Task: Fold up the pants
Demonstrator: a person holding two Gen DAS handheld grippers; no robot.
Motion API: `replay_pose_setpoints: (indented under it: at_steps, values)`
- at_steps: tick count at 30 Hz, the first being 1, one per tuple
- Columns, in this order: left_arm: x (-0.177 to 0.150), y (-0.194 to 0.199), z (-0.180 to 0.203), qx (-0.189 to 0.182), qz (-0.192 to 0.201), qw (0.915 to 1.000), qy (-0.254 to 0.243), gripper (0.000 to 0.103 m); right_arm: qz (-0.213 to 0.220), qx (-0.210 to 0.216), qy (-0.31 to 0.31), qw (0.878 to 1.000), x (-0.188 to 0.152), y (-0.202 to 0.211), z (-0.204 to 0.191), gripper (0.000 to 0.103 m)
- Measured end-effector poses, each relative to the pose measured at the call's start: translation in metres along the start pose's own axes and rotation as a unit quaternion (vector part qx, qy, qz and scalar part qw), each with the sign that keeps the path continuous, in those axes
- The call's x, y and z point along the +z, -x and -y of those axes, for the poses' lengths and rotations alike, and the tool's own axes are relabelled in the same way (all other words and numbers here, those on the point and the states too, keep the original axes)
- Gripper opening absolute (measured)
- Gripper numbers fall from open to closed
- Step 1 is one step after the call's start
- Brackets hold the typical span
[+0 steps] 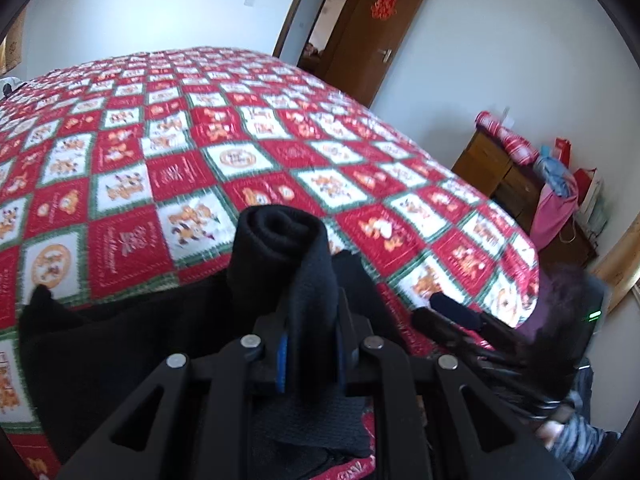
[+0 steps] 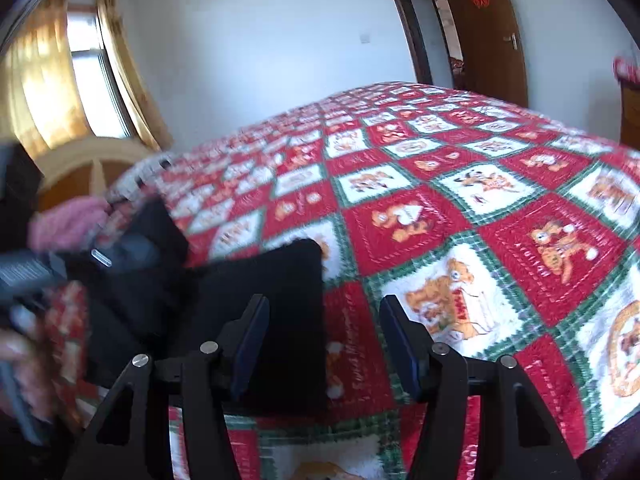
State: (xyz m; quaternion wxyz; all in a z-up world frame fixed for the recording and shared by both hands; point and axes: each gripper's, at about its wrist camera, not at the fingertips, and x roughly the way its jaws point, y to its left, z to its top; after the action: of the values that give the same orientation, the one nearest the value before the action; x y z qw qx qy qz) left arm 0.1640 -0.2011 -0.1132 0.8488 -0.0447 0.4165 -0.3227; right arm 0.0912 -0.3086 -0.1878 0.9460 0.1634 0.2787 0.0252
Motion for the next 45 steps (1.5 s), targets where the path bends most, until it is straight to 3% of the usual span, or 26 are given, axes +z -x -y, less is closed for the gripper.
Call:
replay_pose_setpoints:
  at_steps: [8,11,16,20,23,25,31,36,39,40,41,45]
  values:
    - [0.001,-0.032,0.01,0.01,-0.037,0.9992,-0.014,0.021,-0.049,0.114,-0.002,0.992,-0.005,-0.015,-0.015,0.059]
    - [0.005,-0.021,0.014,-0.016,-0.024,0.9996,-0.006,0.029,-0.07,0.127,0.003,0.989,-0.009,-0.023,-0.02,0.059]
    - [0.006,0.017,0.019,-0.03,0.041,0.9986,-0.015,0.07,-0.073,0.152,-0.019,0.986,-0.008,-0.024,-0.016,0.059]
    - [-0.004,0.041,0.003,0.013,0.07,0.9973,-0.021,0.073,-0.077,0.188,-0.063,0.977,-0.007,-0.026,-0.006,0.068]
    - [-0.026,0.052,-0.023,0.085,0.078,0.993,-0.025,0.073,-0.069,0.216,-0.075,0.971,-0.004,-0.021,-0.005,0.07]
    - [-0.04,0.056,-0.039,0.128,0.084,0.9879,-0.025,0.073,-0.057,0.209,-0.06,0.974,-0.006,-0.013,-0.011,0.073]
    - [-0.081,0.058,-0.077,0.19,0.095,0.9771,0.015,0.076,-0.065,0.166,-0.009,0.984,-0.013,-0.018,-0.037,0.074]
    - [-0.095,0.053,-0.088,0.189,0.092,0.977,0.036,0.076,-0.053,0.13,-0.005,0.99,-0.014,-0.025,-0.049,0.074]
    - [-0.096,0.052,-0.086,0.194,0.095,0.9761,0.027,0.078,-0.043,0.078,0.006,0.996,-0.014,-0.028,-0.053,0.074]
    - [-0.096,0.052,-0.086,0.193,0.095,0.9763,0.027,0.08,-0.04,0.065,0.002,0.997,-0.014,-0.028,-0.05,0.069]
    - [-0.098,0.053,-0.086,0.193,0.096,0.9762,0.029,0.081,-0.037,0.069,-0.005,0.997,-0.014,-0.026,-0.047,0.056]
    - [-0.1,0.052,-0.091,0.193,0.094,0.976,0.035,0.085,-0.025,0.089,-0.027,0.995,-0.009,-0.015,-0.036,0.026]
